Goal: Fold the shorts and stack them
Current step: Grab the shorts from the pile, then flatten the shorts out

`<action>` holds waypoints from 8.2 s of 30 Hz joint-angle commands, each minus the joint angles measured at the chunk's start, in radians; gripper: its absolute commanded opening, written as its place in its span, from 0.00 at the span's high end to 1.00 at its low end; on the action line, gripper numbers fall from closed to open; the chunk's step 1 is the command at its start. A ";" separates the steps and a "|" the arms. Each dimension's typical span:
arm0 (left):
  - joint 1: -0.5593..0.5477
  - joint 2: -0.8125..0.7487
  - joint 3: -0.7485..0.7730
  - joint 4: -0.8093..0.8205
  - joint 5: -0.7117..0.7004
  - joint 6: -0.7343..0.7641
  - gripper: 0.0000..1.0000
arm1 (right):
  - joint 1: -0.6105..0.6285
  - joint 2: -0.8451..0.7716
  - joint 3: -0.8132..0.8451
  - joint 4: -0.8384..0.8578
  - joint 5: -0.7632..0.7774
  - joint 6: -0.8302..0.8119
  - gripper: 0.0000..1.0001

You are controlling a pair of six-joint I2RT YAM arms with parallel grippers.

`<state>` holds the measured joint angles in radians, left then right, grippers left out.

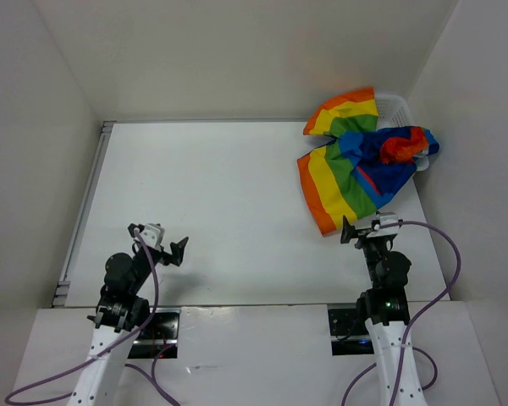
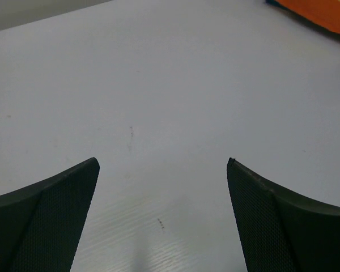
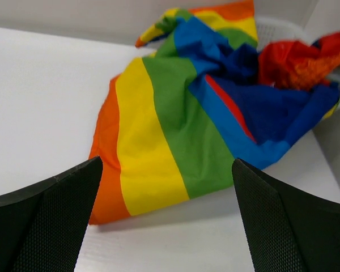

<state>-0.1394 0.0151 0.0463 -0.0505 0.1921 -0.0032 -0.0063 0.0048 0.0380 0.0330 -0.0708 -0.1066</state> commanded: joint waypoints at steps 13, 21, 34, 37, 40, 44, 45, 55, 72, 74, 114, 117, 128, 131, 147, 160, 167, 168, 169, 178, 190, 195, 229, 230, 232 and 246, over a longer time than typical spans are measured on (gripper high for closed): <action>0.006 0.055 0.219 0.090 0.122 0.003 0.00 | -0.006 0.091 0.273 -0.076 -0.002 -0.694 0.00; 0.006 0.541 0.515 -0.097 0.095 0.003 0.00 | -0.015 0.871 0.746 -0.421 0.194 -0.087 0.00; 0.006 0.822 0.690 -0.180 0.161 0.003 0.00 | -0.034 1.136 0.806 -0.387 0.062 0.286 0.04; 0.015 0.822 0.690 -0.189 0.148 0.003 0.00 | -0.078 1.163 0.769 -0.397 -0.027 0.520 0.04; 0.015 0.853 0.699 -0.189 0.139 0.003 0.00 | -0.096 1.163 0.686 -0.397 -0.027 0.695 0.08; 0.015 0.905 0.721 -0.189 0.139 0.003 0.00 | -0.155 1.153 0.616 -0.366 0.026 0.737 0.14; 0.015 0.927 0.734 -0.189 0.139 0.003 0.00 | -0.155 1.153 0.603 -0.352 0.035 0.748 0.15; 0.015 0.991 0.757 -0.152 0.139 0.003 0.00 | -0.192 1.230 0.494 -0.108 0.000 0.742 0.19; 0.015 0.970 0.715 -0.107 0.127 0.003 0.00 | -0.201 1.224 0.464 0.074 -0.202 0.627 1.00; 0.015 0.959 0.705 -0.098 0.127 0.003 0.00 | -0.201 1.201 0.483 0.062 -0.289 0.569 1.00; 0.148 0.832 0.834 -0.080 0.075 0.003 0.00 | 0.497 1.635 1.837 -0.465 -0.463 0.061 0.27; 0.161 0.832 0.834 -0.127 0.075 0.003 0.00 | 0.497 1.624 1.782 -0.490 -0.523 0.065 0.10; 0.161 0.986 0.799 -0.270 0.067 0.003 0.00 | 0.497 1.303 1.161 -0.602 -0.158 -0.165 0.27; 0.113 1.088 0.817 -0.270 -0.019 0.003 0.00 | 0.497 1.282 1.010 -0.552 -0.100 -0.232 0.30; 0.063 1.404 0.949 -0.129 -0.088 0.003 0.00 | 0.661 1.535 1.008 -0.345 -0.064 -0.447 0.10; 0.037 1.364 0.894 -0.120 -0.086 0.003 0.00 | 0.661 1.628 1.045 -0.353 0.109 -0.519 1.00; -0.089 1.398 0.894 -0.071 -0.140 0.003 0.00 | 0.565 1.340 1.079 -0.590 0.103 -0.585 1.00; -0.120 1.425 0.894 -0.062 -0.140 0.003 0.00 | 0.554 1.309 1.068 -0.602 0.103 -0.585 1.00; -0.132 1.436 0.903 -0.042 -0.154 0.003 0.00 | 0.545 1.283 1.068 -0.628 0.094 -0.585 1.00; -0.184 1.563 0.972 0.034 -0.180 0.003 0.00 | 0.398 1.181 1.103 -0.685 0.043 -0.515 1.00; -0.299 1.637 0.982 0.021 0.044 0.003 0.00 | 0.356 1.161 1.093 -0.667 0.052 -0.495 1.00; -0.328 1.637 0.940 0.021 0.067 0.003 0.00 | 0.347 1.161 1.074 -0.656 0.063 -0.495 1.00; 0.060 1.506 1.577 0.022 -0.385 0.003 1.00 | 0.598 1.719 2.207 -0.467 0.234 -0.561 1.00; 0.060 1.467 1.548 0.006 -0.385 0.003 1.00 | 0.615 1.738 2.261 -0.505 0.223 -0.561 1.00; 0.060 1.341 1.437 -0.055 -0.385 0.003 1.00 | 0.643 1.749 2.261 -0.538 0.198 -0.551 1.00; 0.069 0.898 0.983 -0.625 -0.118 0.003 0.97 | 0.655 1.339 1.193 -0.680 0.118 -0.726 1.00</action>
<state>-0.0765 0.9539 1.0195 -0.4919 0.0216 -0.0021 0.6533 1.4765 1.2808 -0.5751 0.0708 -0.7822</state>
